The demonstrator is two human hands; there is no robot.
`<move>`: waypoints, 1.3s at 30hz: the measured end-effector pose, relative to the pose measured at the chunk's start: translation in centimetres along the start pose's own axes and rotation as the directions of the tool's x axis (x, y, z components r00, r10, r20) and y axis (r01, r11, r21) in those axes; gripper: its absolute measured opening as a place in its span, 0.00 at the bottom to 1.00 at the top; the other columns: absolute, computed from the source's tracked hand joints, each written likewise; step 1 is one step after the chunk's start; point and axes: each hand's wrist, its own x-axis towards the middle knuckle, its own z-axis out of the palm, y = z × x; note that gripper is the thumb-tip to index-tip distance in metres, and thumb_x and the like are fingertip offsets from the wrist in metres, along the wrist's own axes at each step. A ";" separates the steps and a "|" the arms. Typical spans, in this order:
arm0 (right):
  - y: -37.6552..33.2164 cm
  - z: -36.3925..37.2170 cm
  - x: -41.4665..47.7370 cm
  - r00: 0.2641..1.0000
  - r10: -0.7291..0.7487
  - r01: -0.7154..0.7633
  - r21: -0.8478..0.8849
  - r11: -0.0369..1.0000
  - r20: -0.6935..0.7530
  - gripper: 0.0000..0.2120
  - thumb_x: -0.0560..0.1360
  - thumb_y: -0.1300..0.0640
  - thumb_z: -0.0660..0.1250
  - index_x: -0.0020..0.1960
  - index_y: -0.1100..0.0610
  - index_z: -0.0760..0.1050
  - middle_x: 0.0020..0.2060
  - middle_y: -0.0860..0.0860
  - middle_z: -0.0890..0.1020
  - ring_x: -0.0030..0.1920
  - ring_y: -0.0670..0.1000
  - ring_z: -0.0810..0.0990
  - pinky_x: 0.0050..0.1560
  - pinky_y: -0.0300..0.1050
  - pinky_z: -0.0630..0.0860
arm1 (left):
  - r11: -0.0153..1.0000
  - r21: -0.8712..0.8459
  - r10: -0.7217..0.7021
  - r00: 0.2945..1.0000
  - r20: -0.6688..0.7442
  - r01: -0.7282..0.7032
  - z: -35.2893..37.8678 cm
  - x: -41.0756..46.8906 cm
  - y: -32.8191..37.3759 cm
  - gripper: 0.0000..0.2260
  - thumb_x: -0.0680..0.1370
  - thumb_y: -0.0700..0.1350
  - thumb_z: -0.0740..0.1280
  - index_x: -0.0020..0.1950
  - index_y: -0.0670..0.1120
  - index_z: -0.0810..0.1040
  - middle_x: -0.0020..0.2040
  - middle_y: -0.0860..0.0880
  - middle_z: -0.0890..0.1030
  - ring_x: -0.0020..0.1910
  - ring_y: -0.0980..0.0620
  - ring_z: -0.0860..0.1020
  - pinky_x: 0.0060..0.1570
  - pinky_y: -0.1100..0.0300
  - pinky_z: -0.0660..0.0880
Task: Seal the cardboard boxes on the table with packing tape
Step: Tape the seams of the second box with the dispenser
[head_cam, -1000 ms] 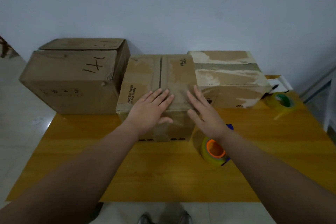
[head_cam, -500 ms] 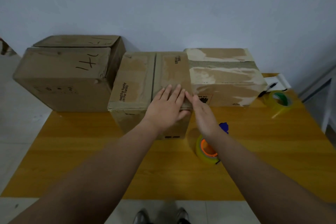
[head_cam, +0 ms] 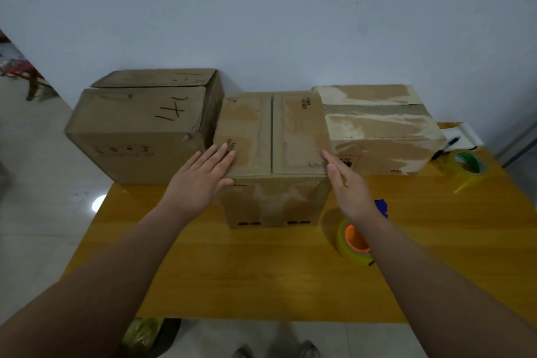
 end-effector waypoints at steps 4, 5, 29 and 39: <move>-1.1 1.2 -0.5 0.993 0.060 -0.057 0.032 0.998 -0.105 0.21 0.83 0.49 0.51 0.76 0.47 0.58 0.73 0.46 0.65 0.73 0.48 0.62 0.69 0.43 0.61 | 0.952 -0.302 -0.032 0.998 0.045 0.044 -0.4 -0.3 -0.2 0.27 0.78 0.59 0.47 0.76 0.54 0.52 0.77 0.54 0.48 0.75 0.54 0.46 0.71 0.54 0.55; -1.6 1.8 -0.6 0.972 0.140 -0.127 0.082 0.989 -0.188 0.24 0.83 0.49 0.52 0.78 0.48 0.52 0.75 0.47 0.61 0.74 0.49 0.59 0.69 0.43 0.60 | 0.944 -0.330 -0.018 0.999 0.032 0.027 -0.5 -0.5 0.1 0.25 0.79 0.58 0.48 0.76 0.54 0.53 0.76 0.55 0.49 0.75 0.54 0.45 0.72 0.54 0.51; -7.9 6.1 -1.2 0.906 0.186 -0.246 -0.116 0.962 -0.380 0.27 0.77 0.46 0.65 0.71 0.57 0.65 0.65 0.54 0.74 0.64 0.56 0.72 0.62 0.53 0.72 | 0.576 -0.764 -0.120 0.954 0.273 0.291 -0.8 -6.9 -4.4 0.54 0.60 0.72 0.65 0.78 0.54 0.44 0.75 0.54 0.50 0.72 0.49 0.58 0.69 0.49 0.64; -9.3 2.4 5.2 0.969 0.224 -0.246 -0.421 0.873 -0.102 0.33 0.72 0.38 0.67 0.72 0.49 0.62 0.69 0.57 0.65 0.65 0.59 0.69 0.61 0.51 0.69 | 0.738 -0.644 -0.231 0.972 0.039 0.201 -1.9 -2.4 -2.3 0.38 0.72 0.65 0.63 0.77 0.54 0.54 0.77 0.52 0.53 0.74 0.48 0.58 0.69 0.51 0.63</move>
